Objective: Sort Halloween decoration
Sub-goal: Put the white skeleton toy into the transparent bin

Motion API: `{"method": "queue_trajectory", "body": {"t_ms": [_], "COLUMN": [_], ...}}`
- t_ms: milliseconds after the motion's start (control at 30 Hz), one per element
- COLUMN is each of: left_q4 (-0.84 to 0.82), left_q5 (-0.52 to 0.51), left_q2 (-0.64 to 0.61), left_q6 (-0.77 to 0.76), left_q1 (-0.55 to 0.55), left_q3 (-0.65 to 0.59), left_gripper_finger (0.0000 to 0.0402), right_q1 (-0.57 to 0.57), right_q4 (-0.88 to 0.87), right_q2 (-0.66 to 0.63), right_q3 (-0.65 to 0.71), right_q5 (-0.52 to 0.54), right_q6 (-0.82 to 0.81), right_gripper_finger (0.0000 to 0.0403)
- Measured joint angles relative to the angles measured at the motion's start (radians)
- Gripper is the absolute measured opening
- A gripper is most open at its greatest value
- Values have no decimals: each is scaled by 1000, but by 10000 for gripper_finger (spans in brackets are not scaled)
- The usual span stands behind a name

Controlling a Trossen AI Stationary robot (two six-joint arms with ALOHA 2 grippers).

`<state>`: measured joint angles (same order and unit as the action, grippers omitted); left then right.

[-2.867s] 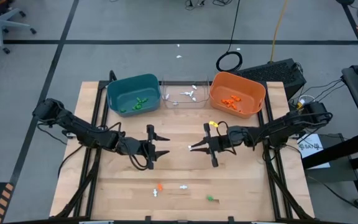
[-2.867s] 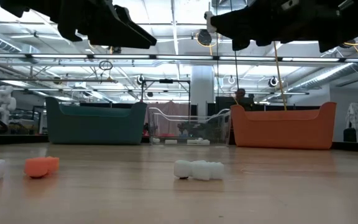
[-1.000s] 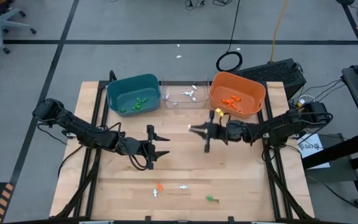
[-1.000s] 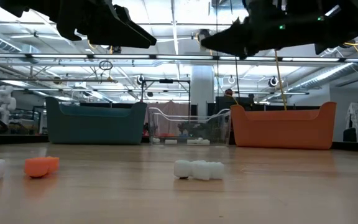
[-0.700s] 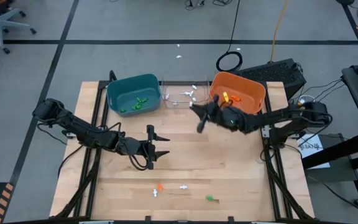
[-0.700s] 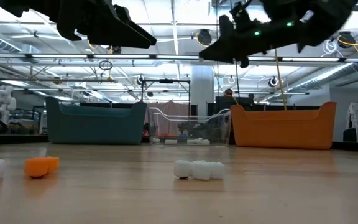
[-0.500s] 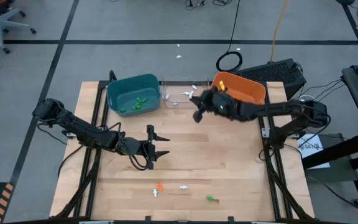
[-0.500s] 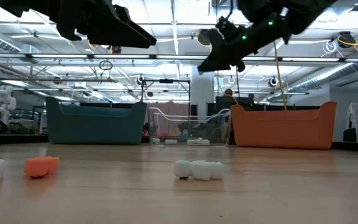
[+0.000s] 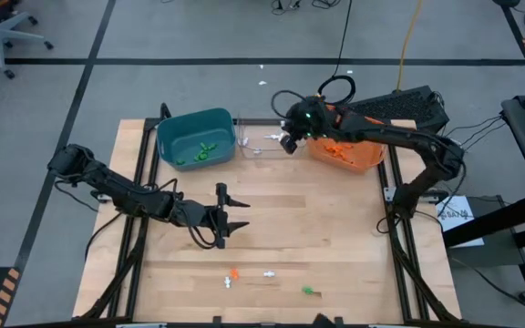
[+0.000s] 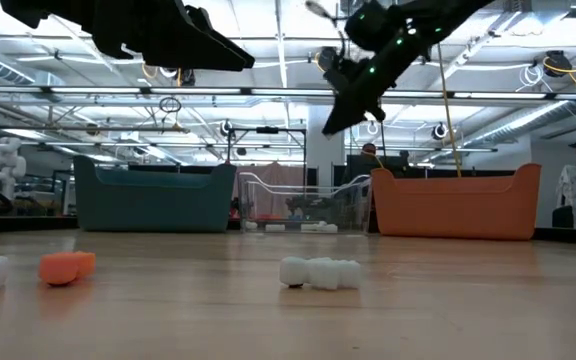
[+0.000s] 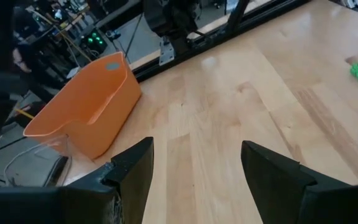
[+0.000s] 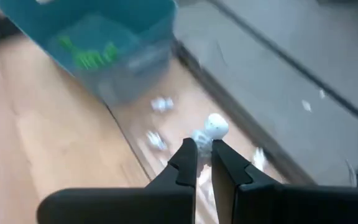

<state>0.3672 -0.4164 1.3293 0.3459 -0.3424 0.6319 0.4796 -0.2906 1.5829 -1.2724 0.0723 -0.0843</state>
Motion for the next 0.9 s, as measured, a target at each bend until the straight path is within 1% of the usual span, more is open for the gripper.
{"method": "queue_trajectory", "body": {"t_ms": [133, 200, 333, 500, 733, 800, 900], "left_q4": [-1, -7, -8, -10, -11, -11, -11], "left_q5": [4, 5, 11, 20, 20, 20, 20], "left_q2": [0, 0, 0, 0, 0, 0, 0], "left_q6": [0, 0, -1, -1, -1, -2, -4], "left_q1": [0, 0, 0, 0, 1, 1, 1], "left_q3": [0, 0, 0, 0, 0, 0, 0], "left_gripper_finger": [240, 240, 240, 240, 240, 240, 240], "right_q1": [33, 47, 69, 84, 89, 89, 89], "right_q4": [-114, -131, -187, -233, -233, -250, -266], "right_q2": [104, 159, 266, 363, 411, 412, 411], "right_q3": [-100, -147, -224, -277, -290, -290, -290], "right_q5": [-9, -26, -27, -26, -22, -21, -21], "right_q6": [15, 17, 25, 25, 17, 11, 1], "right_gripper_finger": [4, 4, 4, 4, 8, 21, 55]}}
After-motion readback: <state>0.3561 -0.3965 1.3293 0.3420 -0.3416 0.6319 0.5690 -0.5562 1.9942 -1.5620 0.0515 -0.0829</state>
